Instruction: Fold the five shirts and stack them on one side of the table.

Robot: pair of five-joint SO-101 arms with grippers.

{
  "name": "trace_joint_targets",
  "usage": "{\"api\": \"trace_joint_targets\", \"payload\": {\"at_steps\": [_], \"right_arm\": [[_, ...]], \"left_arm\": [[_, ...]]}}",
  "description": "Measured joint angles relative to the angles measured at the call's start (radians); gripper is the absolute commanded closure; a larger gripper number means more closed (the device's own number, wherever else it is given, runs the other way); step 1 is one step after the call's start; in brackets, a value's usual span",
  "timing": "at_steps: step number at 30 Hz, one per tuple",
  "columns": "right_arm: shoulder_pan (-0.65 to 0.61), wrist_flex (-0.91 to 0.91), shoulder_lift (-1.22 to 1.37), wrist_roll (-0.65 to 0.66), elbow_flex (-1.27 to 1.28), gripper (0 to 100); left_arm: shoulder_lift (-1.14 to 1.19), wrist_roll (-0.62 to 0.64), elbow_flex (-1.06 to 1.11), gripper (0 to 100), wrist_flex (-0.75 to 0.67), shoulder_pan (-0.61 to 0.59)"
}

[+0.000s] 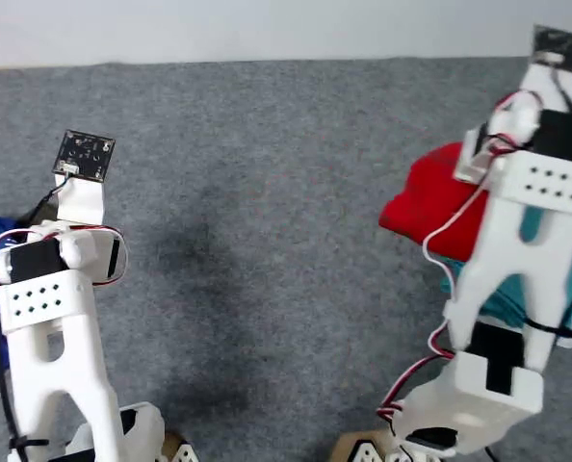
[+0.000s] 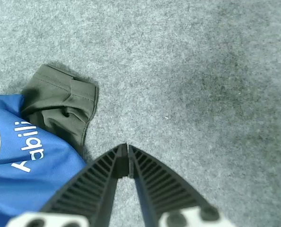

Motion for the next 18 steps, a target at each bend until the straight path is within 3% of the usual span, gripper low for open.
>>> {"api": "trace_joint_targets", "payload": {"at_steps": [18], "right_arm": [[0.282,-0.083,0.265,0.276,0.0,99.1]], "left_arm": [[0.0,0.0,0.0,100,0.0,0.0]]}}
